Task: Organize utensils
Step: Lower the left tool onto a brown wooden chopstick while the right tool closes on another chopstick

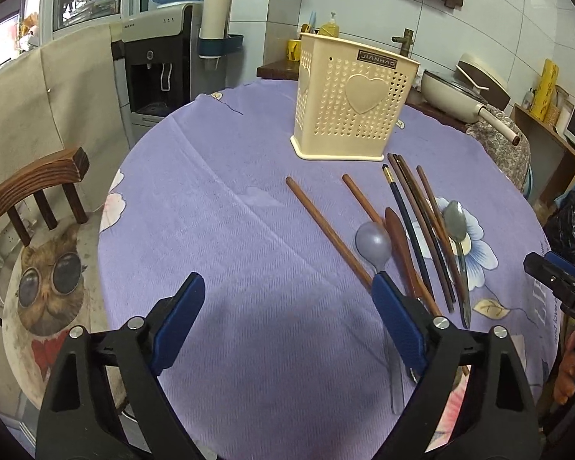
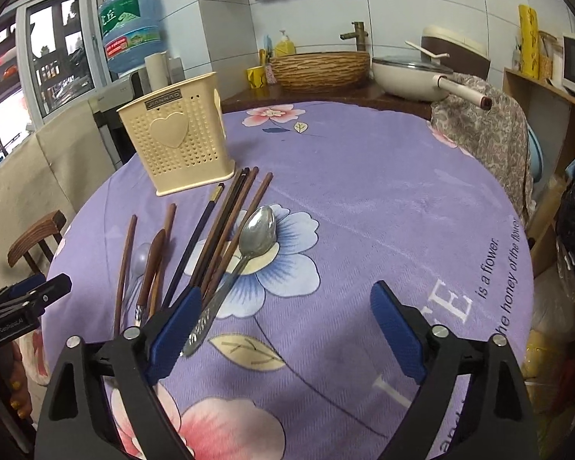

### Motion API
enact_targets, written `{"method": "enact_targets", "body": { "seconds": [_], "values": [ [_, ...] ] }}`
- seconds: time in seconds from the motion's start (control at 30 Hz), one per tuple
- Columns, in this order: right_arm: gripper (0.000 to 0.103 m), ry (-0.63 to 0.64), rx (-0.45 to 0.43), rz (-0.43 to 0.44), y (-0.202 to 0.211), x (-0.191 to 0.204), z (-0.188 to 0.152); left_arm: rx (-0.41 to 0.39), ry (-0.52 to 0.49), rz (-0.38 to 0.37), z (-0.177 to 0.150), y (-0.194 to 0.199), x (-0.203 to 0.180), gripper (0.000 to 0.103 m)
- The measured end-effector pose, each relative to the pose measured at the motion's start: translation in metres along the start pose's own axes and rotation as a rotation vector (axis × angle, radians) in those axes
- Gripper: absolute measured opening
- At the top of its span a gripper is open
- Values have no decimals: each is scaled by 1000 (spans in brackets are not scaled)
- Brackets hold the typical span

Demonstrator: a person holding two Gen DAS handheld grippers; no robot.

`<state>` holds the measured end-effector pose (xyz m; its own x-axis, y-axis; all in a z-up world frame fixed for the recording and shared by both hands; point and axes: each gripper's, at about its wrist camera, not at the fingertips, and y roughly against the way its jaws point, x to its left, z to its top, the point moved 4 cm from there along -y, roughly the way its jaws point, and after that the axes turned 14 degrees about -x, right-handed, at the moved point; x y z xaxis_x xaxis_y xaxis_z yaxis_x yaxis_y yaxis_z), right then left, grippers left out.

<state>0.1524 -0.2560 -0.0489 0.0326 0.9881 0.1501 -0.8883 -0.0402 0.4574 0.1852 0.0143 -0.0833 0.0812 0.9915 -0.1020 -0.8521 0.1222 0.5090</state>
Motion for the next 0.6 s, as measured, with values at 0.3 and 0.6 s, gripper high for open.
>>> {"method": "enact_targets", "body": {
  "seconds": [0.3, 0.6],
  "values": [
    [77, -9, 30, 14, -37, -4, 26, 74, 0, -6, 15, -43, 5, 73],
    [53, -9, 134, 59, -94, 15, 40, 165, 35, 3, 30, -87, 2, 46]
  ]
}}
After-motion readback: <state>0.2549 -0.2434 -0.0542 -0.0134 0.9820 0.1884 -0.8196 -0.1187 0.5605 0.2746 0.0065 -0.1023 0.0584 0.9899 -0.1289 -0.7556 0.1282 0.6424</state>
